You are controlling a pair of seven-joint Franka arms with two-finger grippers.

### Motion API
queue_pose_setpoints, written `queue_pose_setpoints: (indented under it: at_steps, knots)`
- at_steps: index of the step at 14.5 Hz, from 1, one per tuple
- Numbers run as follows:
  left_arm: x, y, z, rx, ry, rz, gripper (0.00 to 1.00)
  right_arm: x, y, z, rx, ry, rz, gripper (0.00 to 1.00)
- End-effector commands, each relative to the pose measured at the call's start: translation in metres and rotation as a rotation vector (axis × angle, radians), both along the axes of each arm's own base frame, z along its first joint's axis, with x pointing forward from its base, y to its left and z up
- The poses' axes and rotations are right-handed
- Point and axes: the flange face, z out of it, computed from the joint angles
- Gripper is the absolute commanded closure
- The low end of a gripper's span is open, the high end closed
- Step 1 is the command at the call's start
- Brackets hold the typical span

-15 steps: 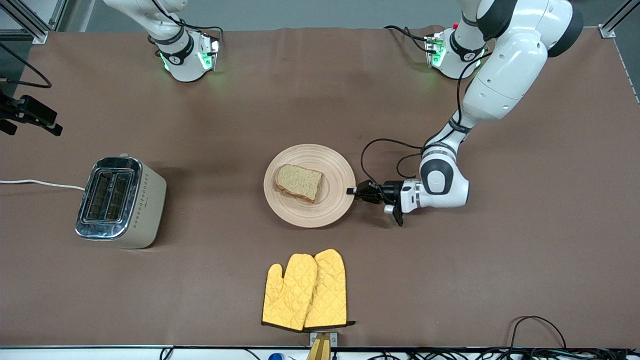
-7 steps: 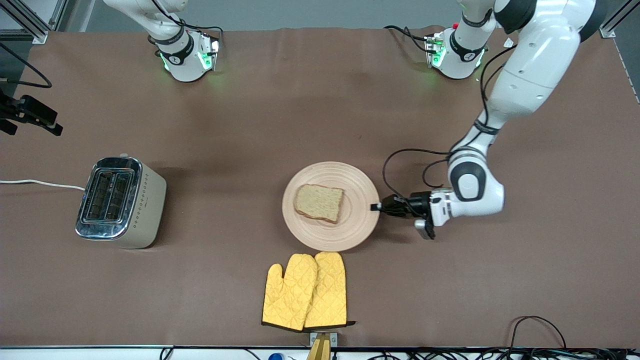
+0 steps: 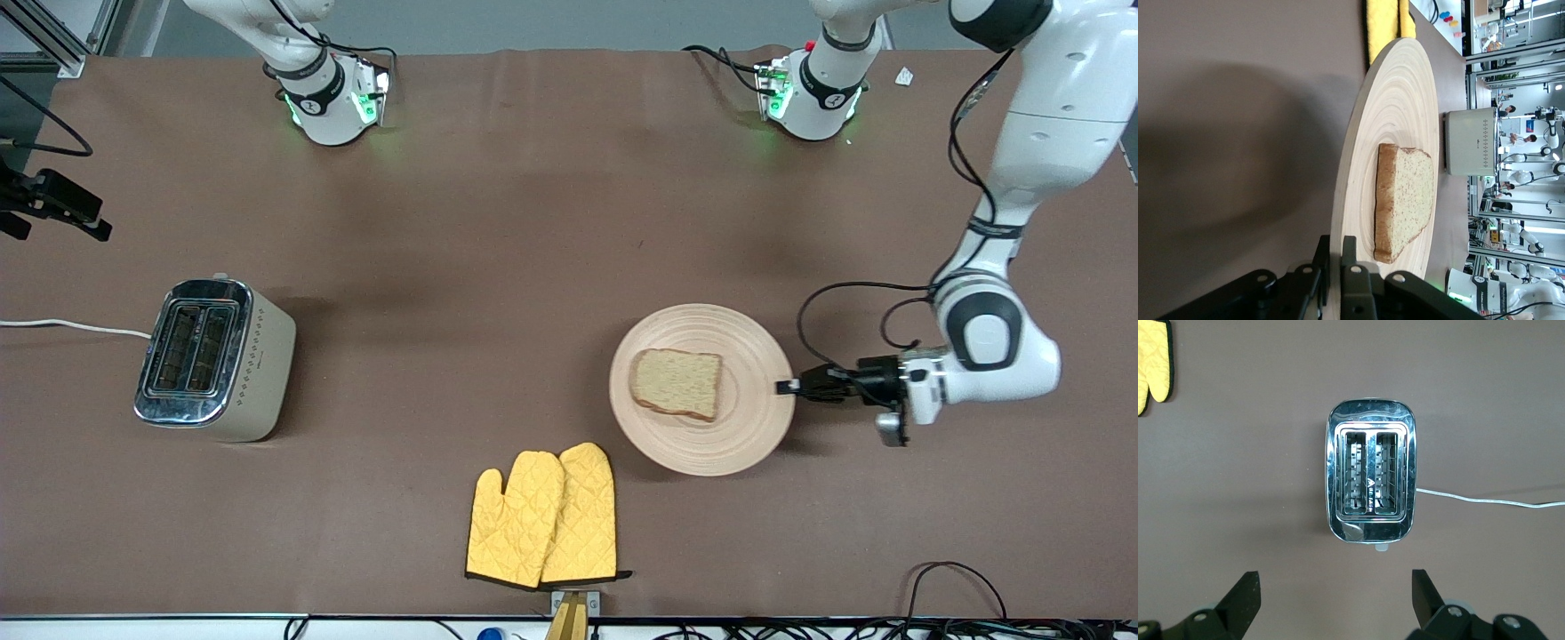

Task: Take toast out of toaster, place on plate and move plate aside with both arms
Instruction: 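Drag the plate with the left gripper away from the toaster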

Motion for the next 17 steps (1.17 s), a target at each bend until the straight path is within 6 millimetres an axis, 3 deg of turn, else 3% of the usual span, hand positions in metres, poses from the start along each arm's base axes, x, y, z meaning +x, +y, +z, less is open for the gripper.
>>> queue_pose_setpoints:
  at_steps: [1,5,9,17]
  knots:
    - [-0.005,0.039,0.002,-0.025,0.029,0.009,1.00,-0.008,0.003,0.002,-0.004,0.004,-0.014,0.00]
    - [-0.018,0.113,-0.006,0.016,0.041,0.055,1.00,-0.009,0.003,0.002,-0.004,0.006,-0.014,0.00]
    - [-0.032,0.177,-0.028,0.034,0.070,0.028,1.00,-0.008,0.003,0.002,-0.004,0.004,-0.014,0.00]
    - [-0.036,0.204,-0.047,0.031,0.072,0.042,0.96,-0.008,0.003,0.002,-0.004,0.004,-0.014,0.00]
